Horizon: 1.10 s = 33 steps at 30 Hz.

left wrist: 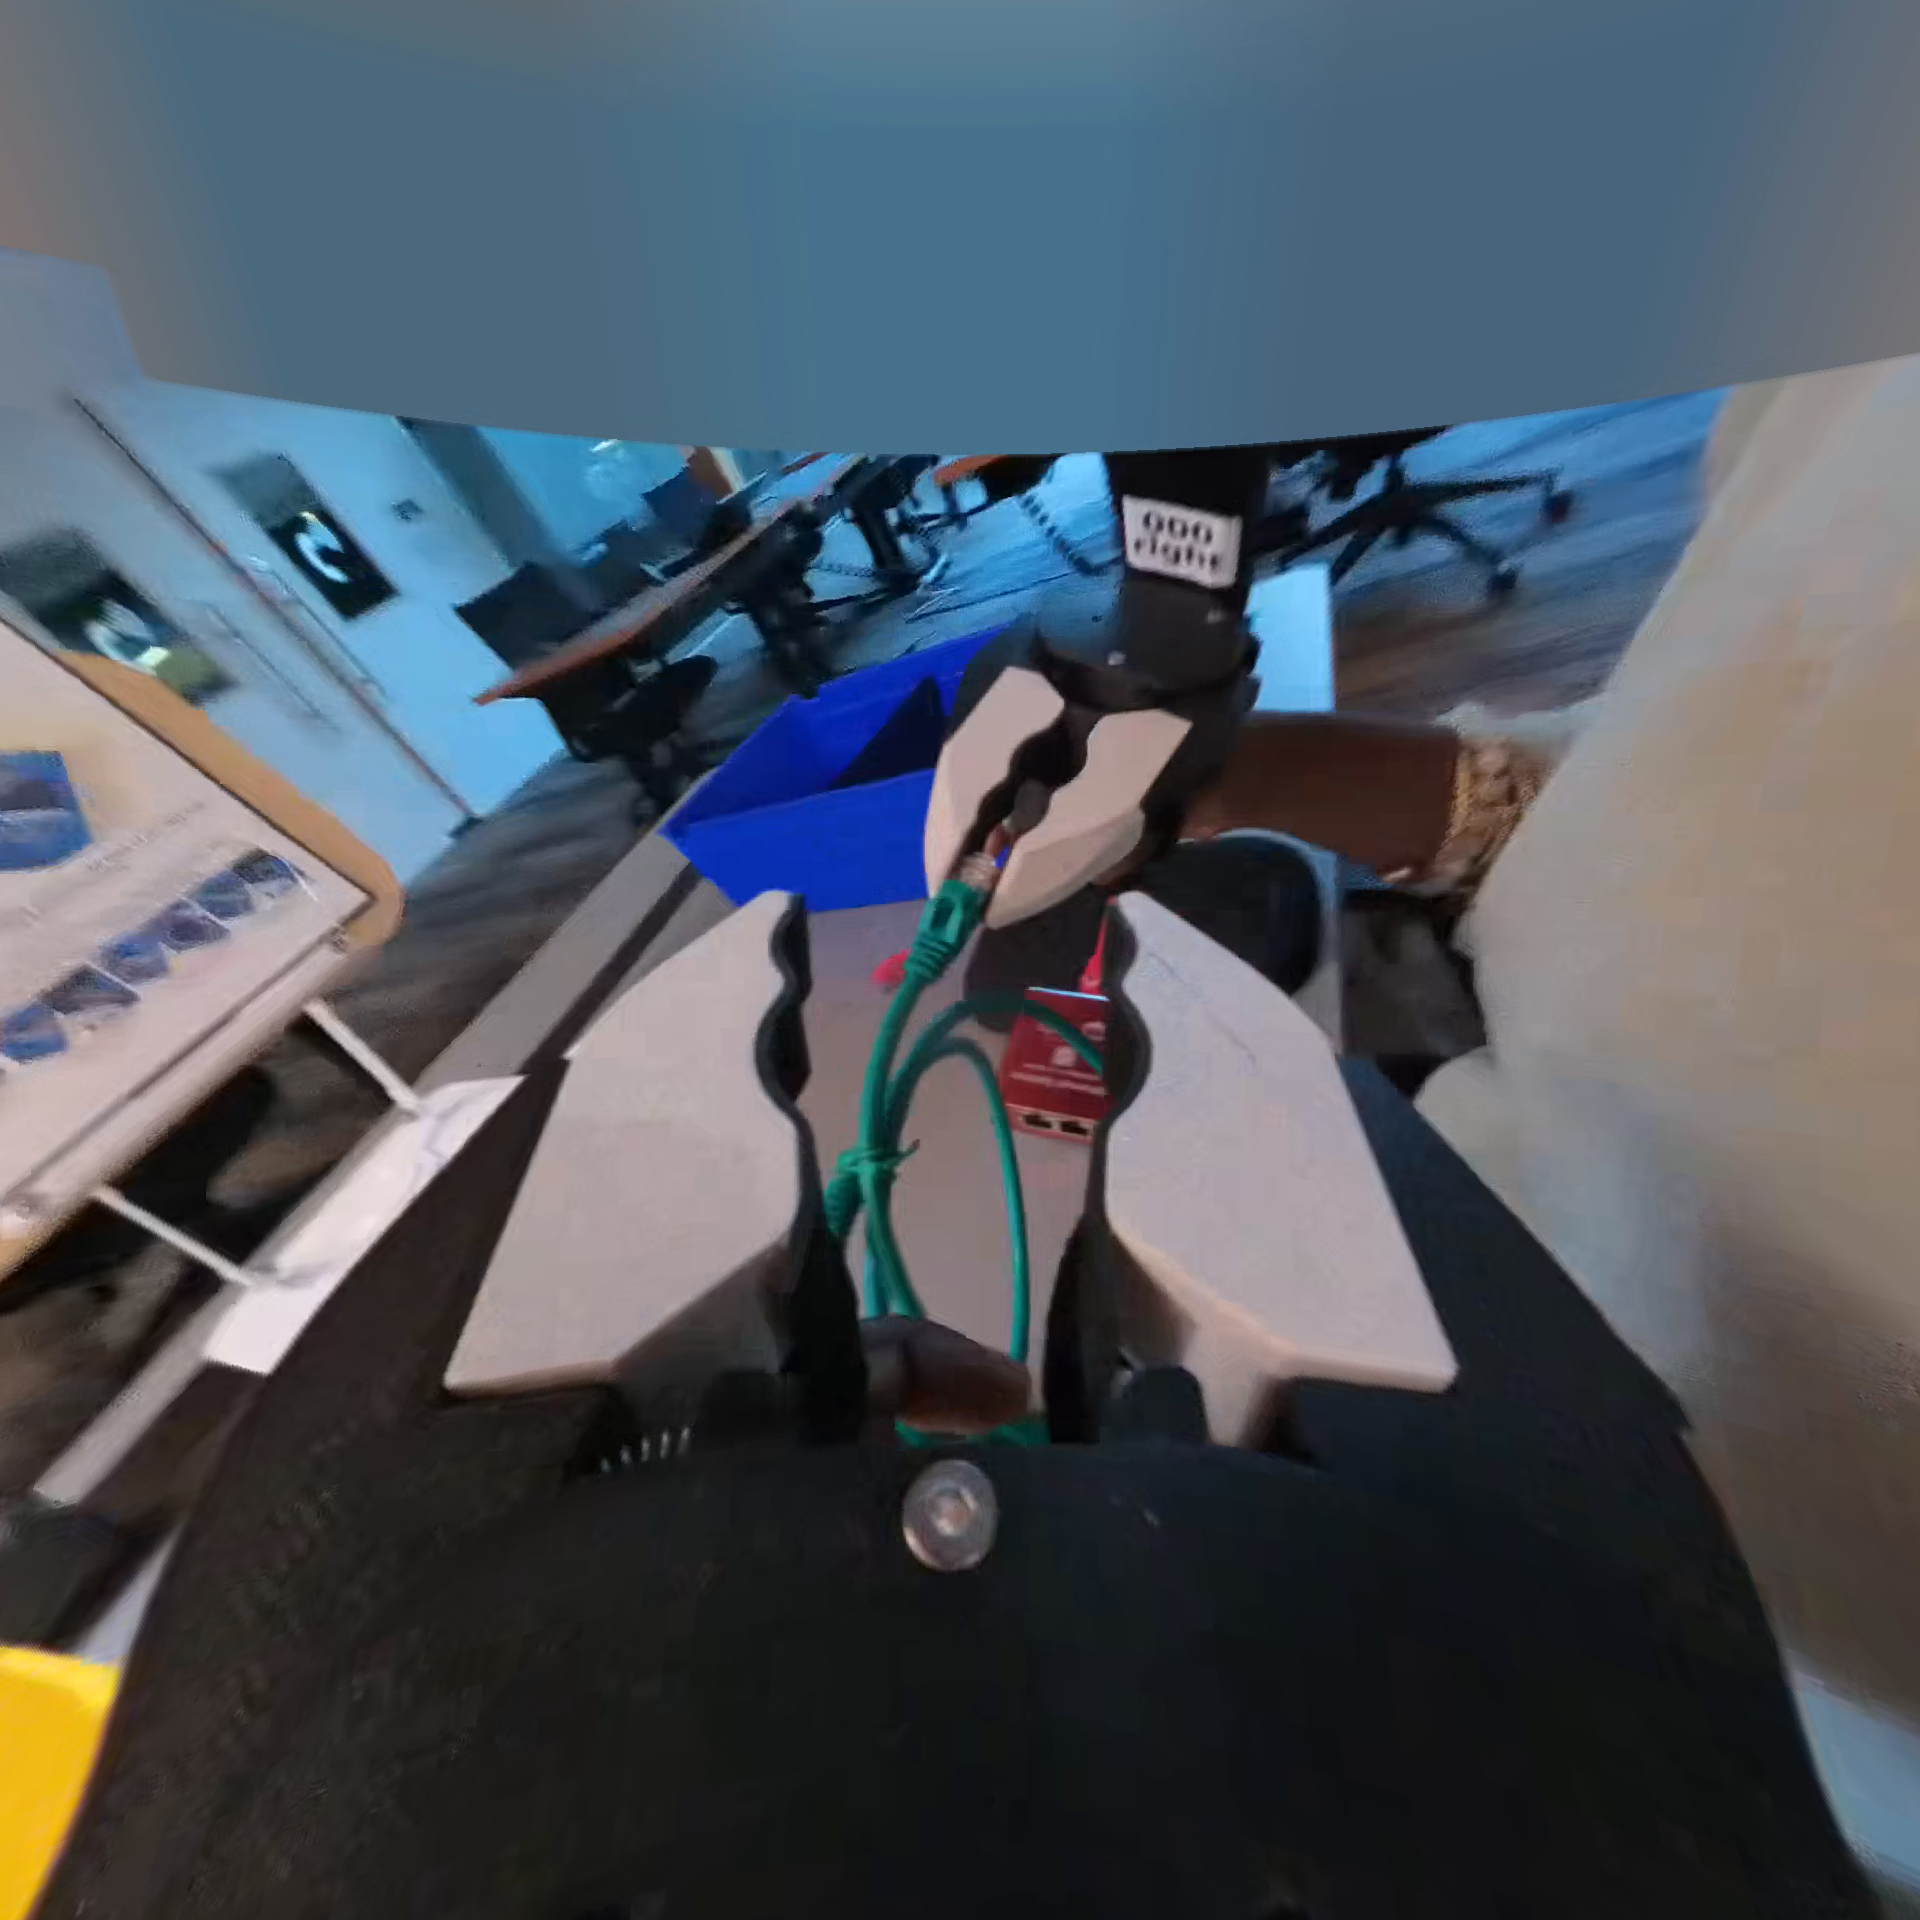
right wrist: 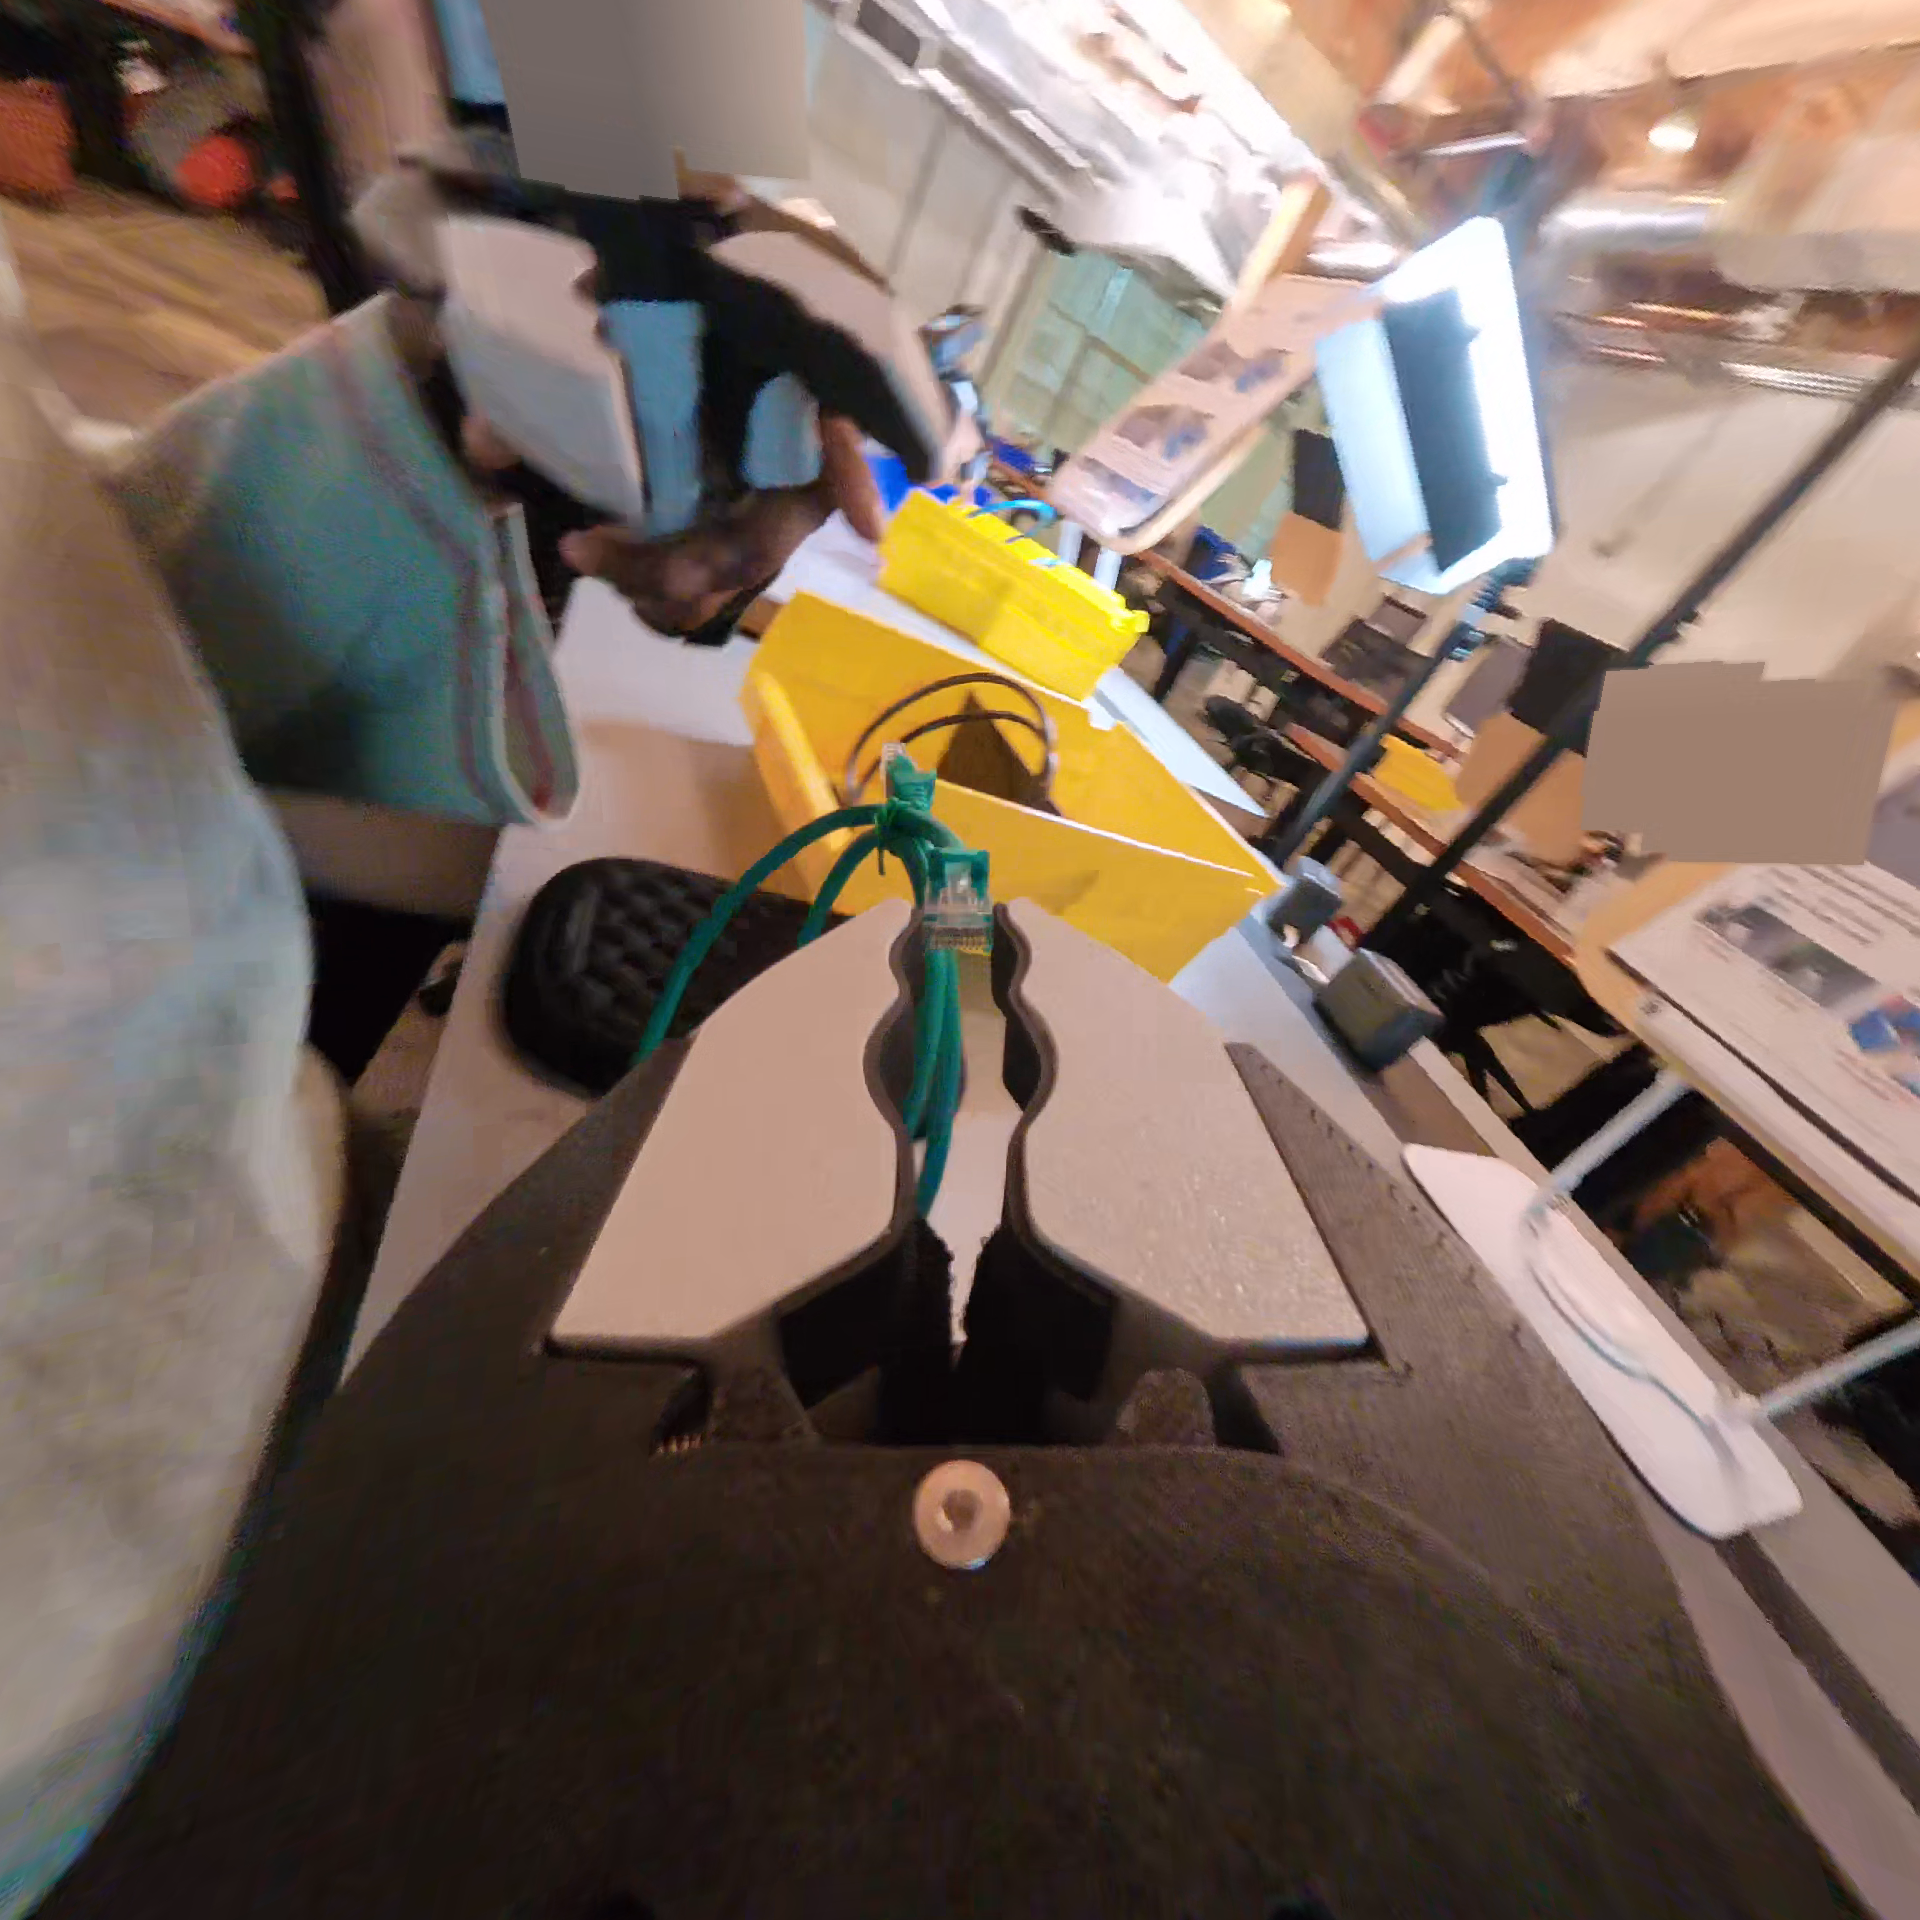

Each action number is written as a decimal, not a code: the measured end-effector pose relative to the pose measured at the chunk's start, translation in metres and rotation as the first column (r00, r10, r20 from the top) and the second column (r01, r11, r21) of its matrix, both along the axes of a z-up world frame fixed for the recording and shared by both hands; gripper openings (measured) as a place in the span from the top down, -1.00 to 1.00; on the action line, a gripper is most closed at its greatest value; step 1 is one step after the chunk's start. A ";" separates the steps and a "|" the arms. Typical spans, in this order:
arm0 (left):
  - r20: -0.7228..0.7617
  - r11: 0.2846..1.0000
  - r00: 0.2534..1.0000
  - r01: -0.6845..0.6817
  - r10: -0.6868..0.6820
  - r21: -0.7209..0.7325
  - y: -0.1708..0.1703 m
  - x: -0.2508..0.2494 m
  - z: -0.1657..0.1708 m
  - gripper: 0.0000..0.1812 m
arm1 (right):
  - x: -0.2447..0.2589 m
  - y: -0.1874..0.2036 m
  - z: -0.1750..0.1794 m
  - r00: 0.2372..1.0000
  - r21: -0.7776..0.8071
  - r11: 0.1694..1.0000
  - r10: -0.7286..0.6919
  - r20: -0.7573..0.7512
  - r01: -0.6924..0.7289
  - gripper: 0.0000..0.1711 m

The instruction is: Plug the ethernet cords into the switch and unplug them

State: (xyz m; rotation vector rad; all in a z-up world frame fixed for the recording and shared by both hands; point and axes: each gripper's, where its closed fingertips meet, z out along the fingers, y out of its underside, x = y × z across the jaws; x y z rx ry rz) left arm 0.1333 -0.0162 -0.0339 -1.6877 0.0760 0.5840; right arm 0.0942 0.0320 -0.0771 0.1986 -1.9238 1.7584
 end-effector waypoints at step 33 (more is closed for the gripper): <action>0.089 0.967 0.980 0.191 -0.178 -0.171 0.032 -0.005 -0.071 0.92 | 0.041 -0.008 -0.009 0.941 -0.065 0.940 0.338 0.023 -0.336 0.86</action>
